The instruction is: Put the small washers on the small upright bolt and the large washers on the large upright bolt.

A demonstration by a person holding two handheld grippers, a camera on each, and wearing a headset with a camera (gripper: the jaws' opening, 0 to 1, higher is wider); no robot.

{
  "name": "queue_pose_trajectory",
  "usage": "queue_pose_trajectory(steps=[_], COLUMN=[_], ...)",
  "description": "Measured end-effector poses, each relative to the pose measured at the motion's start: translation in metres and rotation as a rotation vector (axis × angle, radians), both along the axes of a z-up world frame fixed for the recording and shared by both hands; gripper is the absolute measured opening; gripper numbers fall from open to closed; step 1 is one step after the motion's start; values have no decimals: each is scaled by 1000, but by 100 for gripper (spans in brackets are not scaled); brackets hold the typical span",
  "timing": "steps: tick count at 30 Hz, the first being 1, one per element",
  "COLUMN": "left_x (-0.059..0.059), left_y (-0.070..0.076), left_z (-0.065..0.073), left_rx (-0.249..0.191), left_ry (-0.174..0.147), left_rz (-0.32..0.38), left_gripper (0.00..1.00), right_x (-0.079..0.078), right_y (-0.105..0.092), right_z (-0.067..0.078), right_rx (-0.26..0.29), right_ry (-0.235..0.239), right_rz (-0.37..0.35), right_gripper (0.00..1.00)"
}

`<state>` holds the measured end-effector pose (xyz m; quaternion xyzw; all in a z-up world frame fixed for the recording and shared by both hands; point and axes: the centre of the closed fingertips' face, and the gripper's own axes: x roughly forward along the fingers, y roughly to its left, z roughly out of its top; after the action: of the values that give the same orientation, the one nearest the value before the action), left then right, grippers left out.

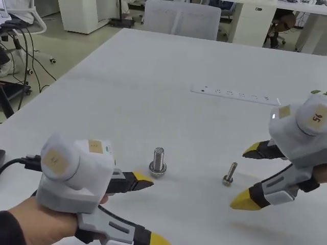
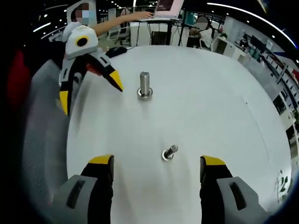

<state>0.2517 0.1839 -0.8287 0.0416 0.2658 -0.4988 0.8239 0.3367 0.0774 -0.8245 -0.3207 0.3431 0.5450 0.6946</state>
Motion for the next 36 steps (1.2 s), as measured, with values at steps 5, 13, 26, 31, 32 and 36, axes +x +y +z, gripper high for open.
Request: queue_pose_trajectory(steps=[5, 13, 26, 31, 32, 36], left_x=[0, 1, -1, -2, -2, -2], left_y=[0, 1, 0, 0, 0, 0], left_z=[0, 3, 5, 6, 6, 7], left_rx=[-2, -7, -6, -6, -7, -8], left_ry=[-2, -10, -18, -19, -20, -21], left_rz=[-1, 5, -2, -4, -4, -3], left_gripper=[78, 78, 78, 78, 78, 78], right_x=[-9, -25, -55, -65, -66, -72], right_y=[-4, -7, -16, -16, -15, -16], right_z=[1, 2, -2, -3, -3, -3], right_rx=[29, 75, 129, 165, 174, 199], right_ry=[-8, -10, 14, 16, 20, 21], right_rz=[-25, -63, -111, -123, -125, -138], right_gripper=[81, 82, 82, 82, 82, 82])
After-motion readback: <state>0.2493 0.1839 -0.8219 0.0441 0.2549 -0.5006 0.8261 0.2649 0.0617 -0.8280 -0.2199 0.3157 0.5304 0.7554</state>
